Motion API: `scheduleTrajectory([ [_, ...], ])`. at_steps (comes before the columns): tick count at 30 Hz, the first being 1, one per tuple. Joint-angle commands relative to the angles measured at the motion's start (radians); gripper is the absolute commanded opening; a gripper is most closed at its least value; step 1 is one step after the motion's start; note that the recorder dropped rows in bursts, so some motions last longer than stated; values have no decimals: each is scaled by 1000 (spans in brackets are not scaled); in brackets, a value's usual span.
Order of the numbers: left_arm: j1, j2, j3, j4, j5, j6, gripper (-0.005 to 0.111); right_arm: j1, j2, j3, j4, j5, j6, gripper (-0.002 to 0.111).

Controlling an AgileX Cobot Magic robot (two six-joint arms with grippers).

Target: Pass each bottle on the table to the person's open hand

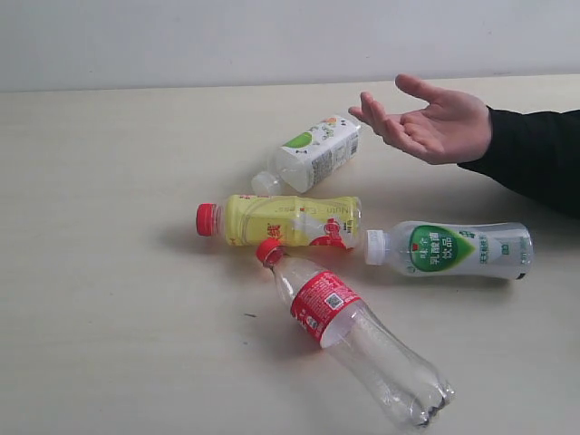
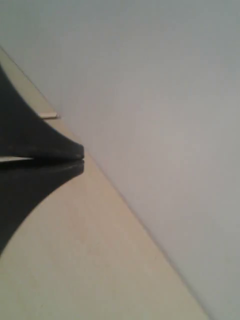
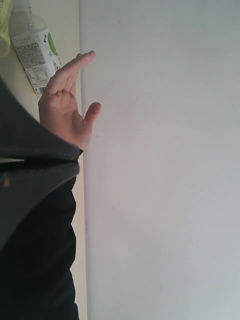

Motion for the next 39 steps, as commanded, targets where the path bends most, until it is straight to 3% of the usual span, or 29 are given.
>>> scheduleTrajectory([
  [1, -117, 48, -72, -396, 217, 515, 0, -5, -6, 5, 1, -14, -3, 0],
  [4, -199, 96, -143, -545, 386, 680, 0, -5, -6, 5, 1, -14, -3, 0],
  [9, -324, 175, -199, -589, 489, 706, 0, -5, -6, 5, 1, -14, -3, 0],
  [12, -416, 220, -205, -596, 493, 724, 0, -5, -6, 5, 1, -14, -3, 0],
  [17, -551, 298, -211, -596, 493, 903, 0, -5, -6, 5, 1, -14, -3, 0],
  [27, -756, 413, -211, -594, 449, 1244, 0, -5, -6, 5, 1, -14, -3, 0],
  [30, -784, 446, -211, -597, 383, 1249, 0, -5, -6, 5, 1, -14, -3, 0],
  [33, -817, 486, -211, -607, 362, 1249, 17, -5, -6, 5, 1, -14, -3, 0],
  [37, -852, 512, -211, -658, 341, 1229, 65, -5, -6, 5, 1, -14, -3, 0],
  [39, -868, 512, -211, -736, 329, 1211, 69, -5, -6, 5, 1, -14, -3, 0],
])
